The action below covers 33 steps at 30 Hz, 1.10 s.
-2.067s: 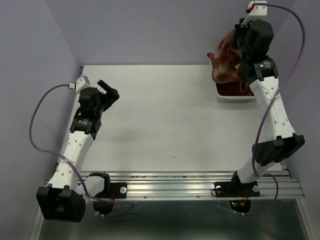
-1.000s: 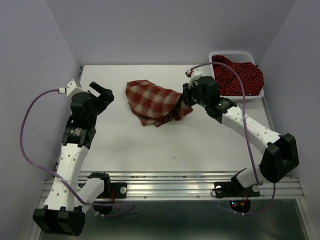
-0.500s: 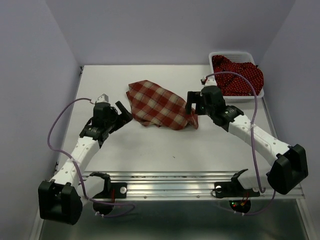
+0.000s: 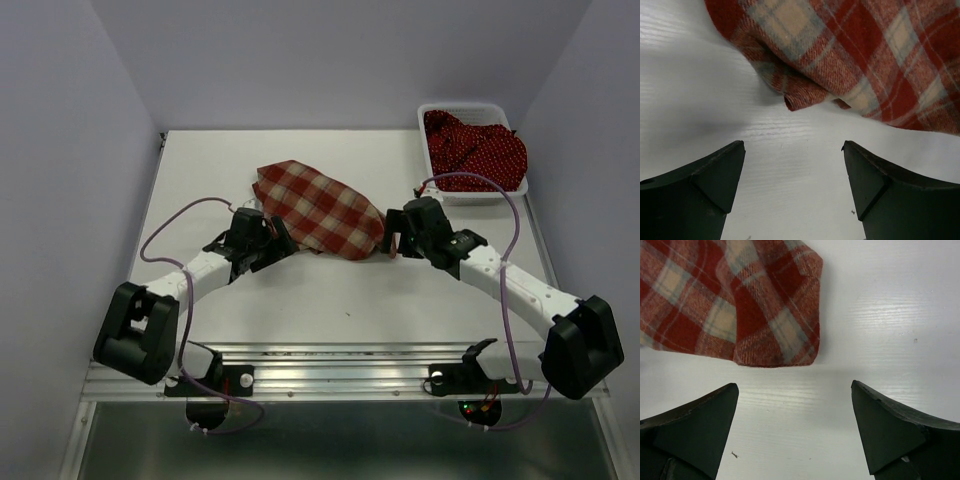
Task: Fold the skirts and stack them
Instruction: Flatten the skirt out
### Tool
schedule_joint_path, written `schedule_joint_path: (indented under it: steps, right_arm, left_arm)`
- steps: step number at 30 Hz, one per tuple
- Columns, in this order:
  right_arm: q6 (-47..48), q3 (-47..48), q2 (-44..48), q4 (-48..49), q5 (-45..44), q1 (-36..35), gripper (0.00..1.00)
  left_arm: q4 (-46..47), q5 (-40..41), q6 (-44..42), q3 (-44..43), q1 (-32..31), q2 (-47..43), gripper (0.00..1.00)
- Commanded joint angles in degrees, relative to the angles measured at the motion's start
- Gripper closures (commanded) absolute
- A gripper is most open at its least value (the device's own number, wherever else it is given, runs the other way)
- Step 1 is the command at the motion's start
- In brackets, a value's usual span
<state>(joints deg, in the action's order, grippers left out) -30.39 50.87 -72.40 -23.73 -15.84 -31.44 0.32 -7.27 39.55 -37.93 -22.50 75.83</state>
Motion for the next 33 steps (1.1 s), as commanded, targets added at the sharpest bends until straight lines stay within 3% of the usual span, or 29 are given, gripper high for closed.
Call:
schedule_joint_path:
  steps: [1, 3, 10, 14, 17, 18, 20, 21, 29, 33]
  right_arm:
    - [-1.5, -0.5, 2.6, 0.5, -0.2, 0.5, 0.00]
    - [-1.3, -0.5, 2.5, 0.5, -0.5, 0.5, 0.00]
    - [0.4, -1.6, 0.8, 0.5, 2.8, 0.5, 0.00]
    - [0.5, -2.4, -0.6, -0.1, 3.4, 0.5, 0.00]
    - [1.6, -2.6, -1.4, 0.0, 3.4, 0.5, 0.00]
    - [2.2, -2.6, -2.2, 0.1, 2.9, 0.5, 0.00]
    - [2.8, -1.9, -3.5, 0.0, 1.1, 0.5, 0.00]
    - [3.3, -1.6, -4.3, 0.2, 0.5, 0.5, 0.00]
    - [14.1, 0.4, -12.0, 12.3, 1.7, 0.5, 0.01]
    - [19.4, -0.7, -14.6, 22.0, 2.0, 0.5, 0.10]
  left_arm:
    - [5.7, 0.8, -1.2, -1.7, -0.3, 4.2, 0.12]
    - [6.0, 1.8, -1.8, -2.8, -0.3, 7.6, 0.18]
    - [9.9, 2.6, -3.2, -4.9, -0.3, 13.9, 0.19]
    - [10.5, 0.5, -4.2, -7.4, -0.3, 17.6, 0.32]
    - [11.2, -1.1, -5.1, -7.8, -0.3, 19.2, 0.49]
    - [11.5, -1.7, -5.4, -7.7, -0.3, 19.3, 0.61]
    - [11.3, -1.8, -5.2, -7.9, -0.3, 19.1, 0.96]
    - [11.0, -1.7, -5.1, -8.1, -0.3, 18.9, 1.00]
    - [5.1, 2.3, -4.9, -7.9, -0.3, 10.6, 1.00]
    - [2.6, 2.5, -4.7, -6.6, -0.3, 5.0, 1.00]
